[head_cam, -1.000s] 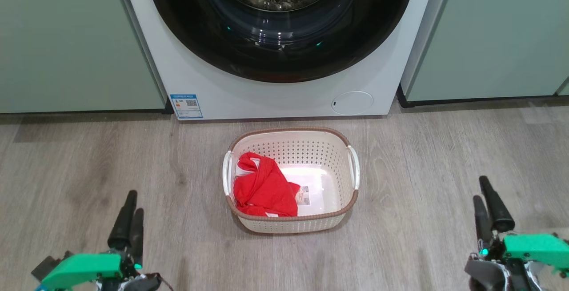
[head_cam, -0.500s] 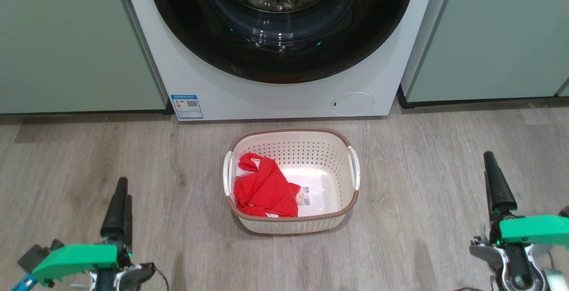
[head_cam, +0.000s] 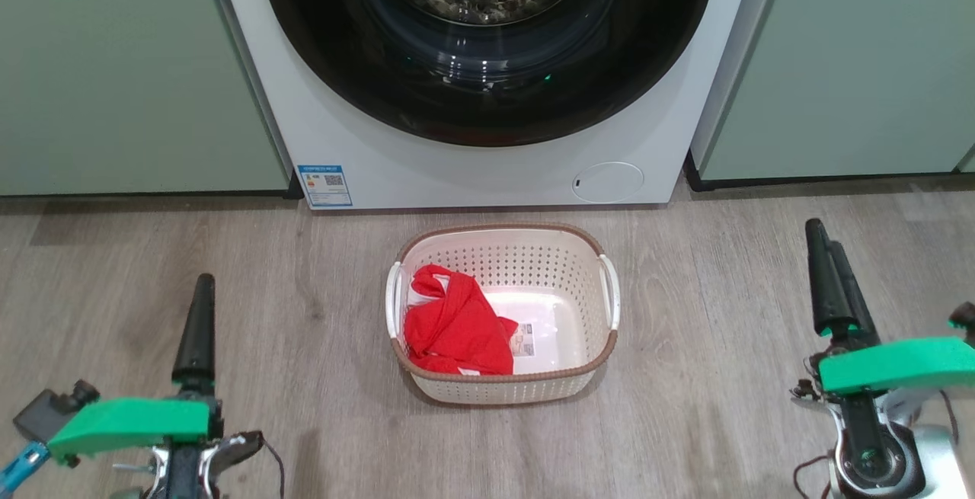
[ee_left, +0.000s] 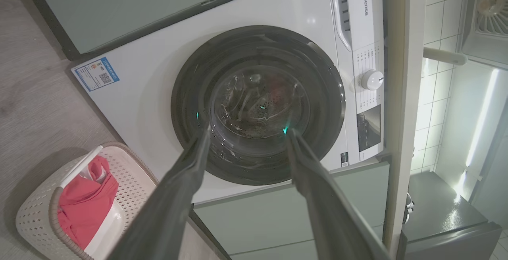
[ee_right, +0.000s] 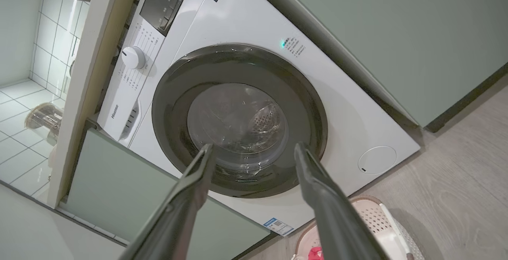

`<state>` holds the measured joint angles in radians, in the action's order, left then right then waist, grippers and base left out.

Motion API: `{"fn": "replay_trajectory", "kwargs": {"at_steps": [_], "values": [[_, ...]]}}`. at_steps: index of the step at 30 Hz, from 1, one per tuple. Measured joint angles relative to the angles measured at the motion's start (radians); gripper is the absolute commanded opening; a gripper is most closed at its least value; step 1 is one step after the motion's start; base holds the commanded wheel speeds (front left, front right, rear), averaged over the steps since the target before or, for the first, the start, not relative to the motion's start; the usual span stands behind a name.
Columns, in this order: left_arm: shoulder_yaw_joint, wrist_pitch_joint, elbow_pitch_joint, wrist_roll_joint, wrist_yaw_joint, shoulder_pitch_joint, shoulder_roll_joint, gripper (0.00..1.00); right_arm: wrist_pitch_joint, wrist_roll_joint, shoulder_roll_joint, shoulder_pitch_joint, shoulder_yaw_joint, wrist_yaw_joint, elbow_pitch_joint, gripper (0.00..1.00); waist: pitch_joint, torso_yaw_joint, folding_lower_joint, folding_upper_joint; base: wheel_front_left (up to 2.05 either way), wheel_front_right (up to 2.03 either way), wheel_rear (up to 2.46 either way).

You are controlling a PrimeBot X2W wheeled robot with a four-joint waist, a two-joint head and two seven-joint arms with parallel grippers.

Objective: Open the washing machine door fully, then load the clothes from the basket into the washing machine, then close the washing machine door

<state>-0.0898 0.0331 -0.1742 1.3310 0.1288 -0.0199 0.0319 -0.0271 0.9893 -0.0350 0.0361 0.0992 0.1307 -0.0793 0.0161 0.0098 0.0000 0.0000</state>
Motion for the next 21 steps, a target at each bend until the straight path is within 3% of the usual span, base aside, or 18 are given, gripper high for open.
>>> {"fn": "replay_trajectory", "kwargs": {"at_steps": [13,21], "values": [[-0.048,0.032,0.086,-0.181,-0.001,-0.002,0.001,1.00,-0.038,-0.183,-0.002,0.000,-0.025,0.000,0.065,1.00,0.002,-0.001,0.0000,0.0000,0.00,0.00,0.00],[-0.015,0.061,0.180,-0.334,-0.050,-0.020,0.001,1.00,-0.057,-0.309,-0.012,0.002,-0.045,0.000,0.087,1.00,-0.002,-0.005,0.0000,0.0000,0.00,0.00,0.00]]}}
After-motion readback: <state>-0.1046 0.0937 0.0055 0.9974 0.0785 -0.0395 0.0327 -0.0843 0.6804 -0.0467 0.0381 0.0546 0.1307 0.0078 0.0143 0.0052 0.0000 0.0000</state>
